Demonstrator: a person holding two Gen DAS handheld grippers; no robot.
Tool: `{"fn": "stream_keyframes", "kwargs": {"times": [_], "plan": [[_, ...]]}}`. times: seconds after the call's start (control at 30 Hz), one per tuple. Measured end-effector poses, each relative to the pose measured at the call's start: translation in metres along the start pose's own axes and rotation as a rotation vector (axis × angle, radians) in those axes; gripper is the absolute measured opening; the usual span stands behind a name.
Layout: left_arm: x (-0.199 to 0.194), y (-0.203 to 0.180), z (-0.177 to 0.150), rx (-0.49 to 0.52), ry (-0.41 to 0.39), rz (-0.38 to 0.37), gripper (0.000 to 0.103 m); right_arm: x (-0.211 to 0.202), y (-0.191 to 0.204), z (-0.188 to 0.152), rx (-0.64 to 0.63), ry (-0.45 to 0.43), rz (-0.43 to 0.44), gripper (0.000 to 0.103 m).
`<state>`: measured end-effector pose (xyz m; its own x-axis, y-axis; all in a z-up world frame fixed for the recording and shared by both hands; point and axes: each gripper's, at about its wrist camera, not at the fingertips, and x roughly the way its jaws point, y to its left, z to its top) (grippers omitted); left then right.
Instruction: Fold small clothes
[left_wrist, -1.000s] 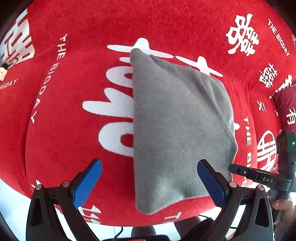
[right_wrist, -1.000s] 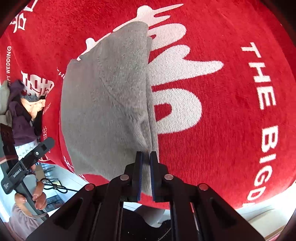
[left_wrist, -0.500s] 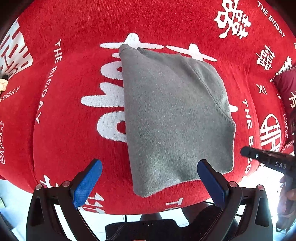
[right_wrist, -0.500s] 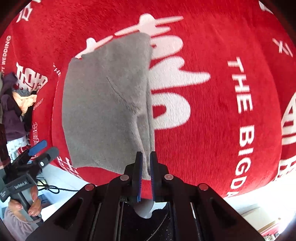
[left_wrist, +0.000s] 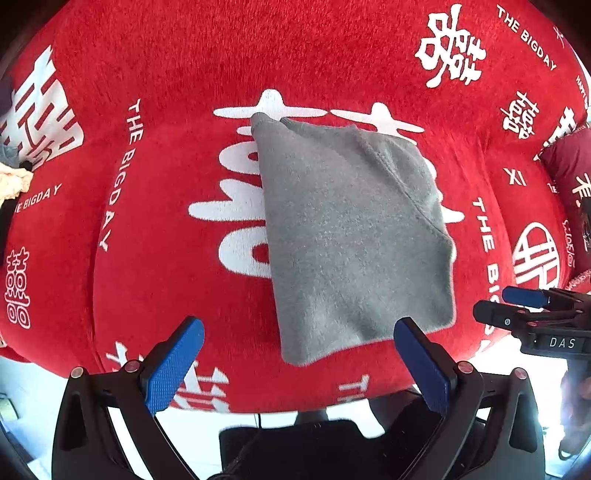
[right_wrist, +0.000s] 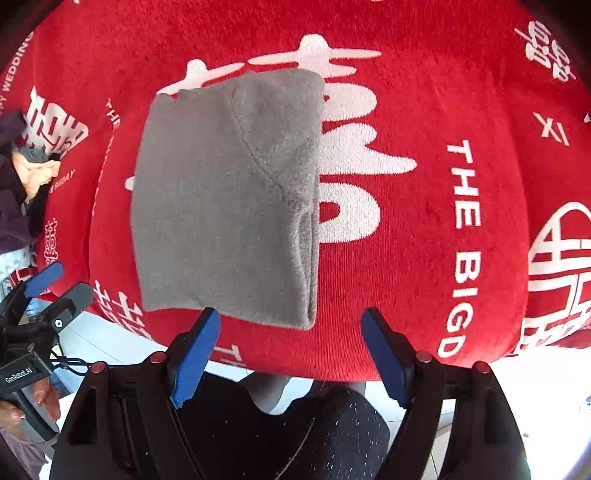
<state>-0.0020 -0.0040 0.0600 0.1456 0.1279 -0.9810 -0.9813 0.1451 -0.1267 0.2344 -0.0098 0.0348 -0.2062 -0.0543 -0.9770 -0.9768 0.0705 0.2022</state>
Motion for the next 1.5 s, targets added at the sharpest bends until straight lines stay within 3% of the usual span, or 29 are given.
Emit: {"fn": "stream_keyframes", "kwargs": {"times": [0.13, 0.2, 0.4, 0.53, 0.73, 1.5], "plan": [[-0.015, 0.0, -0.002, -0.033, 0.019, 0.022, 0.103, -0.03, 0.019, -0.002, -0.025, -0.086, -0.006, 0.089], [-0.023, 0.002, -0.002, -0.059, 0.021, 0.032, 0.103, -0.045, 0.028, -0.001, -0.033, -0.142, 0.002, 0.103], [-0.039, -0.004, 0.0, -0.051, 0.028, 0.065, 0.103, -0.068, 0.044, 0.007, -0.019, -0.164, 0.013, 0.103], [-0.05, -0.005, 0.001, -0.06, 0.02, 0.086, 0.103, -0.071, 0.047, 0.009, 0.004, -0.124, -0.051, 0.103], [-0.061, -0.003, 0.0, -0.081, 0.023, 0.109, 0.103, -0.083, 0.05, 0.006, 0.017, -0.118, -0.073, 0.103], [-0.078, -0.005, 0.006, -0.082, 0.004, 0.111, 0.103, -0.095, 0.062, 0.008, -0.013, -0.126, -0.144, 0.103]]}}
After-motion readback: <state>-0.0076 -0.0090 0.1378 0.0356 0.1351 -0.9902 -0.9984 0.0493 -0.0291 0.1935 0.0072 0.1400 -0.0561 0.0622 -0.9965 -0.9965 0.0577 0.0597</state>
